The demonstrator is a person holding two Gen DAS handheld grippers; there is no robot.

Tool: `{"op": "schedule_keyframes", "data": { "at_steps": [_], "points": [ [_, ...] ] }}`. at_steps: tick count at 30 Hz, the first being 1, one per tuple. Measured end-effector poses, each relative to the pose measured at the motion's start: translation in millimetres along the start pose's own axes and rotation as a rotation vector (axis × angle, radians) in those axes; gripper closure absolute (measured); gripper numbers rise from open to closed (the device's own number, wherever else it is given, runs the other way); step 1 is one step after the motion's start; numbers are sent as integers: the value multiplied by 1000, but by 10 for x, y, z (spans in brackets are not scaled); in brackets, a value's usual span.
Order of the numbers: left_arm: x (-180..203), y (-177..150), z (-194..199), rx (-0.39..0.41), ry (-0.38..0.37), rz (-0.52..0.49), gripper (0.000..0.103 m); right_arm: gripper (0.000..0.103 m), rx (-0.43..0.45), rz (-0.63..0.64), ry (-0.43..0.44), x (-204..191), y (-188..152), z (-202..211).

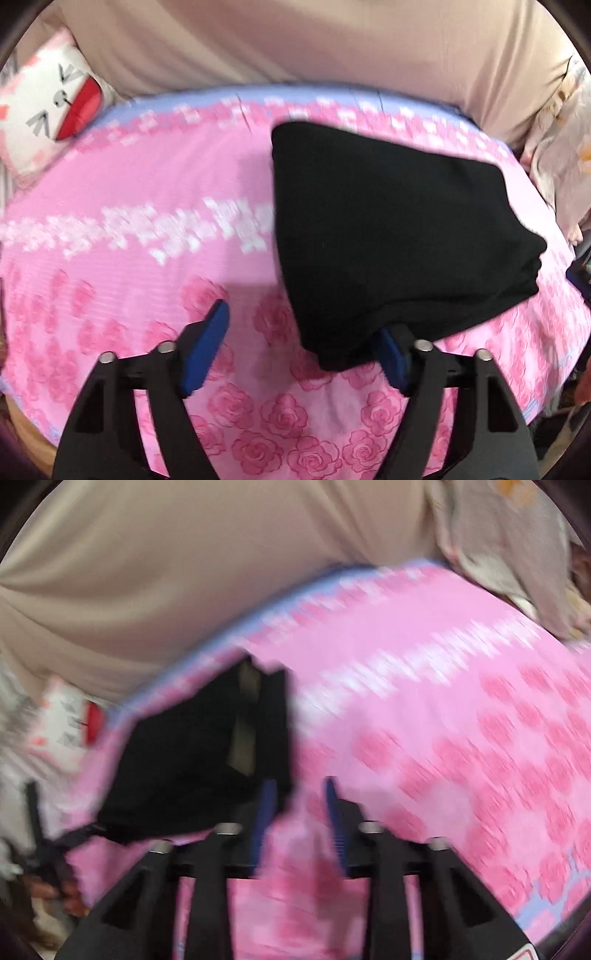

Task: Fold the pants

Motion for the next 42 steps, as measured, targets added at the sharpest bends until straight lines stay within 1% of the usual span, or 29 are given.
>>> {"op": "schedule_keyframes", "data": {
  "at_steps": [1,2,4,6,7,8,9,10,11,12,14,17,18,20,21,22,24,25,26,27,28,30,31,33,35,36,39,40,42],
  "points": [
    [24,20,12,7,-2,-10,30,40,8,8,55,-92,99,-47],
    [58,46,16,12,-2,-20,30,39,3,26,94,-184,164,-127],
    [106,57,14,8,14,-32,30,39,-30,57,132,-358,195,-330],
    [132,48,17,2,22,-30,30,39,-81,75,110,-416,233,-719],
    [130,52,41,4,23,-25,30,39,-126,70,77,-419,214,-974],
    [127,52,72,8,22,-23,30,40,-154,57,52,-423,184,-1108],
    [133,43,98,11,27,-25,30,48,-174,46,28,-441,130,-1209],
    [134,26,127,13,34,-27,29,57,-157,62,14,-498,94,-1236],
    [128,27,125,13,44,-30,29,74,-137,120,-5,-597,95,-1240],
    [115,17,113,10,53,-30,29,82,-125,147,-7,-680,99,-1209],
    [115,8,80,-3,49,-25,28,89,-97,138,63,-778,173,-1084],
    [131,0,59,-7,47,-30,25,90,-13,144,125,-826,374,-727],
    [139,-2,51,-5,48,-33,15,90,29,151,124,-818,432,-590],
    [168,-14,31,6,45,-44,13,90,63,149,85,-699,459,-505],
    [191,-25,-4,-3,34,-51,13,89,56,141,53,-615,436,-551],
    [212,-39,-38,-13,30,-55,13,88,13,123,9,-450,358,-698],
    [262,-73,-106,-32,39,-73,13,79,-113,120,-50,-235,159,-1004],
    [281,-84,-116,-35,47,-85,13,78,-95,96,-36,-182,120,-999],
    [294,-93,-109,-35,51,-90,13,77,-66,55,-11,-164,130,-889],
    [298,-96,-97,-34,53,-92,13,77,-53,41,-14,-191,167,-786],
    [306,-94,-73,-29,46,-93,13,76,-7,53,-32,-243,223,-651],
    [323,-86,-39,-21,40,-95,13,76,77,137,-49,-433,364,-401],
    [340,-82,-24,-18,37,-96,13,76,83,163,-38,-512,404,-347],
    [369,-80,14,-16,18,-94,13,76,83,198,20,-726,498,-292],
    [398,-87,64,-15,-7,-92,13,76,70,249,90,-978,563,-339],
    [422,-95,116,-13,-29,-95,13,76,67,281,107,-1120,552,-376],
    [488,-133,266,2,-92,-111,8,76,33,382,118,-1452,539,-660],
    [485,-145,283,3,-97,-114,8,77,3,396,110,-1482,526,-843],
    [462,-171,302,2,-90,-115,8,80,-68,392,21,-1331,479,-1290]
  ]
}}
Point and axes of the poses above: each gripper's, at about its wrist camera, not at the fingertips, and z roughly against the way its jaws point, x to its right, y to its top, the point moved 1 cm from there along -z, roughly the way its jaws point, and after that the axes turned 10 degrees about x, right-handed, at the moved point
